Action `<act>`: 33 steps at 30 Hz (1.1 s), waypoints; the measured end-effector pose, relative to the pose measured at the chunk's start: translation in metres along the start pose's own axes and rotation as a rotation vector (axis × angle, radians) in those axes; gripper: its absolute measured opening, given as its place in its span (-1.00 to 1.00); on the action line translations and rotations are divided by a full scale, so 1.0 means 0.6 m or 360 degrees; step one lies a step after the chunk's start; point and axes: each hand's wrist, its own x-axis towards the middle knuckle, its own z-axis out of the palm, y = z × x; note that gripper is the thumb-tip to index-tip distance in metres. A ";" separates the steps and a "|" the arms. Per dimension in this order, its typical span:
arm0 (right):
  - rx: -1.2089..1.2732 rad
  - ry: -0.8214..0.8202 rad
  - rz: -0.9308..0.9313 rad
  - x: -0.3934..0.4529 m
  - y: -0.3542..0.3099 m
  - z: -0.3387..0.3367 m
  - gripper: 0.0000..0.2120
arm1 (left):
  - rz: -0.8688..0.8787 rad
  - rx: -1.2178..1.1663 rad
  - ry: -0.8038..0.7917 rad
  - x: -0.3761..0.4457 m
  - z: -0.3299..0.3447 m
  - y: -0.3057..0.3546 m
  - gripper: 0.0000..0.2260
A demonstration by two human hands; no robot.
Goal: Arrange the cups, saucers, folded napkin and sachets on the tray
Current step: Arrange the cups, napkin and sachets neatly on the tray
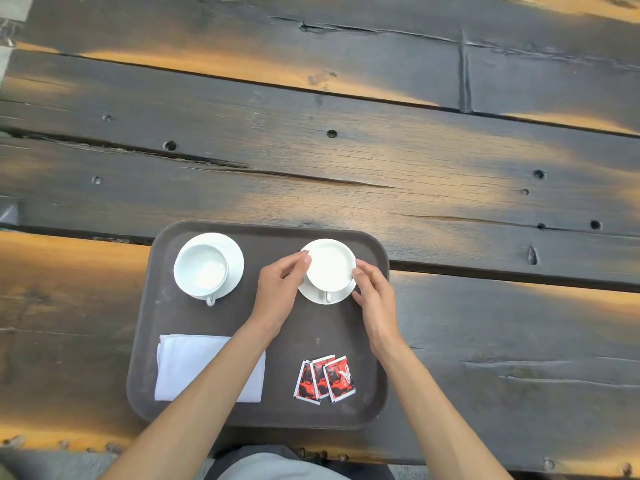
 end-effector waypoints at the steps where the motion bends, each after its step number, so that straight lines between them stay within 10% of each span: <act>1: 0.0002 0.0008 -0.0008 0.000 0.001 -0.001 -0.81 | -0.0020 -0.0052 -0.0026 0.000 -0.002 -0.001 -0.78; 19: -0.0028 -0.0001 0.0071 -0.002 -0.006 -0.006 -0.79 | -0.0026 -0.0081 -0.0152 -0.003 -0.012 0.009 -0.74; 33: -0.0257 -0.0108 -0.0479 -0.052 -0.136 0.080 -0.73 | 0.0439 0.0335 0.0190 -0.020 -0.200 0.148 -0.66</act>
